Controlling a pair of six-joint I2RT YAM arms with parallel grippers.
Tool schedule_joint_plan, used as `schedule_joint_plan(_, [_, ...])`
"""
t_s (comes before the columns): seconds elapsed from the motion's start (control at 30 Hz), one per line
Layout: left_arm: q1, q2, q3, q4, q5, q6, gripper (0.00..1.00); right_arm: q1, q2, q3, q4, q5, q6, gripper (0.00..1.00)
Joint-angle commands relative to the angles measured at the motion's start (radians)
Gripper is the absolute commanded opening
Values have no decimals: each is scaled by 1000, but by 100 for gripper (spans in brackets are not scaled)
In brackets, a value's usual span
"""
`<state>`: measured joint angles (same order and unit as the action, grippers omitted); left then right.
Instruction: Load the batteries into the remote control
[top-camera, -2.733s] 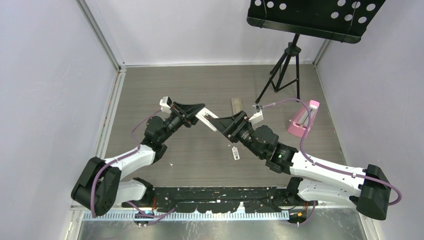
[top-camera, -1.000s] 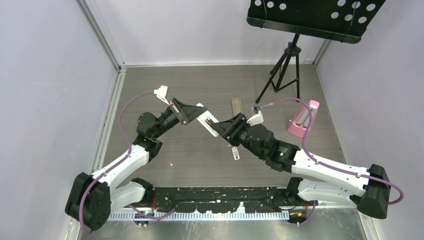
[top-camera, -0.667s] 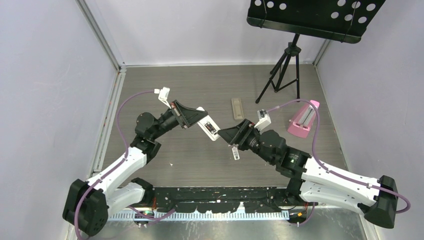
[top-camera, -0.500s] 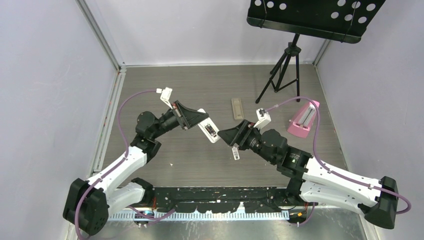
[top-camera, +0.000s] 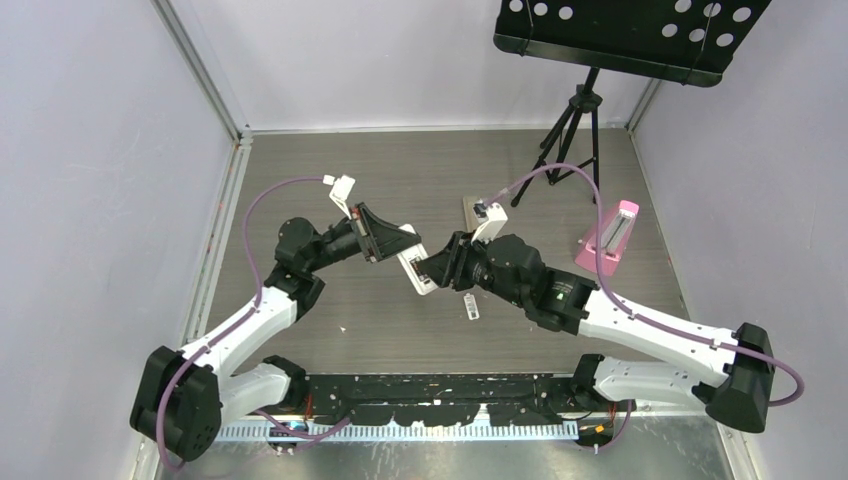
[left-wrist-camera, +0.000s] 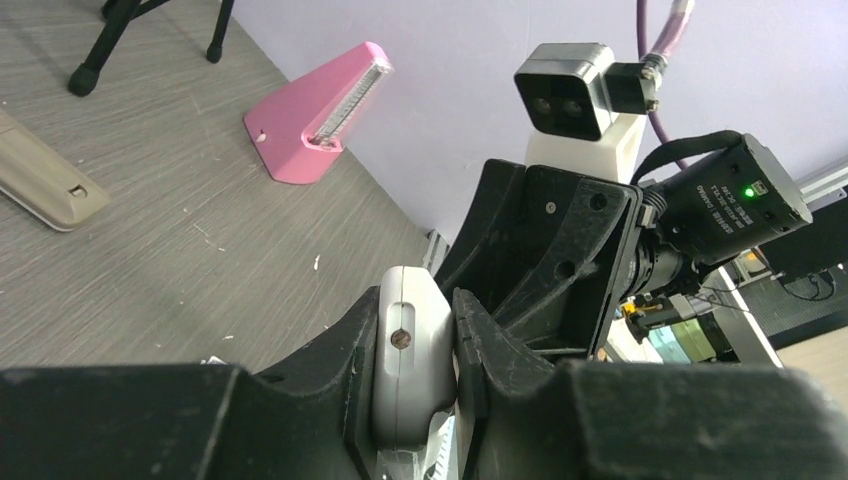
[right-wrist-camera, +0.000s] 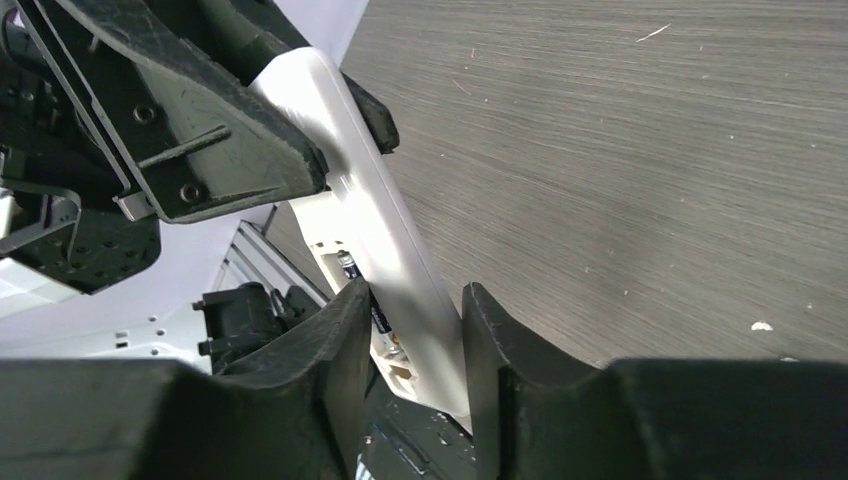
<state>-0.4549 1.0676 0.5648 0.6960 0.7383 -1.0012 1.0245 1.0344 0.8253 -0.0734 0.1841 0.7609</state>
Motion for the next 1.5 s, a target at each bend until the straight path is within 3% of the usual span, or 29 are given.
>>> schedule_joint_plan(0.0, [-2,-6,36,61,39,3,0,-1,43,70,-30,24,-23,35])
schedule_joint_plan(0.3, [-3,-27,38,52,61,12,0,-3,82,63,-66,127,71,26])
schedule_joint_plan(0.37, [-2,-28,37,29,49,29,0,-3,92,71,-81,120,65,31])
schedule_joint_plan(0.5, [-2,-41,33,-124,-25,120,0,-3,67,71,-113,87,28,52])
schedule_joint_plan(0.67, [-2,-74,21,-433,-257,263,0,-3,2,45,-184,57,-24,68])
schedule_joint_plan(0.77, [-2,-77,-9,-498,-349,279,0,-4,6,59,-314,118,-39,75])
schedule_joint_plan(1.0, [-2,-45,-83,-440,-414,192,0,-6,159,91,-560,263,-37,74])
schedule_joint_plan(1.23, [-1,-84,-97,-437,-473,177,0,-57,374,124,-548,289,-59,73])
schedule_joint_plan(1.47, [-1,-142,-86,-486,-485,198,0,-126,529,142,-478,209,-58,68])
